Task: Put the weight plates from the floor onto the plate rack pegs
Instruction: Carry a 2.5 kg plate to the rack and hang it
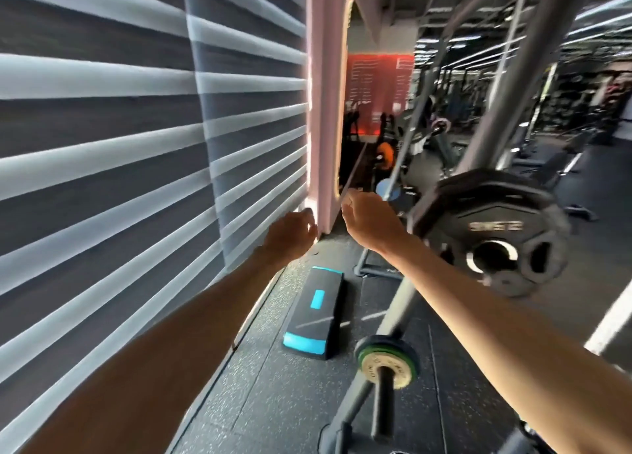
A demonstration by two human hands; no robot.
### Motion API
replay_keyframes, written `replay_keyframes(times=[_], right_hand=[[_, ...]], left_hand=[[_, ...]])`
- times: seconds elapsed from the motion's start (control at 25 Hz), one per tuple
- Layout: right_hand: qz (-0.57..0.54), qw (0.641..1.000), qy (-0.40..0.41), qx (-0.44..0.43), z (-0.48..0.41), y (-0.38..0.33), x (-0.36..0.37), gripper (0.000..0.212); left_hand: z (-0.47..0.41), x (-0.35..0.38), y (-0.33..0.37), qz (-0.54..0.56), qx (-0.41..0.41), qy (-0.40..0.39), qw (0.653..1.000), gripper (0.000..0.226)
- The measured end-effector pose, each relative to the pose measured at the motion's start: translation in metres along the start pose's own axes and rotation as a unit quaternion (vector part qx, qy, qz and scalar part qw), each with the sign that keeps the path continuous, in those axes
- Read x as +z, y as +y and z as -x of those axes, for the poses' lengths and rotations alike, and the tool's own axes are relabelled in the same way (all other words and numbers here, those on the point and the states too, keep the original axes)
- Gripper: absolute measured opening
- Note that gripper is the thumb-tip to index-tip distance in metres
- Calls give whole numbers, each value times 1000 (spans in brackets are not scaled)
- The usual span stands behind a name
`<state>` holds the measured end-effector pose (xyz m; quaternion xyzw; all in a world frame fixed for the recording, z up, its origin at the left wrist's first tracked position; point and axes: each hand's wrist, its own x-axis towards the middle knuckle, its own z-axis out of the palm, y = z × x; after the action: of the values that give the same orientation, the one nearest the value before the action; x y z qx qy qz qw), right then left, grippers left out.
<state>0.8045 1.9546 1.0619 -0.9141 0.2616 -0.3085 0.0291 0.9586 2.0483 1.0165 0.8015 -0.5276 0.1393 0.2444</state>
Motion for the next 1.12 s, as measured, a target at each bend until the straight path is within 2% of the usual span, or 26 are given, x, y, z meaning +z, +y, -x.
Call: replay_keyframes(times=[0.2, 0.28, 0.44, 0.6, 0.72, 0.88, 1.04, 1.12], right_hand=[[-17, 967, -250, 39, -54, -42, 162, 29], [-11, 947, -316, 51, -67, -51, 226, 28], [-9, 910, -408, 79, -77, -59, 330, 27], [-15, 869, -481, 114, -79, -41, 422, 25], [-21, 845, -515, 143, -100, -13, 484, 24], [-55, 828, -529, 178, -171, 41, 550, 30], [-66, 822, -534, 188, -262, 108, 605, 19], [-82, 816, -536, 200, -304, 139, 627, 18]], left_hand=[[-10, 54, -154, -38, -81, -185, 979, 24], [-13, 75, -198, -22, -110, -255, 960, 26], [-21, 137, -268, 13, -141, -343, 928, 29], [-36, 206, -309, 46, -165, -446, 879, 30], [-68, 258, -332, 32, -138, -499, 855, 31], [-153, 328, -373, 3, -116, -511, 852, 30], [-262, 386, -405, -9, -121, -512, 851, 32], [-315, 411, -414, 19, -126, -507, 852, 33]])
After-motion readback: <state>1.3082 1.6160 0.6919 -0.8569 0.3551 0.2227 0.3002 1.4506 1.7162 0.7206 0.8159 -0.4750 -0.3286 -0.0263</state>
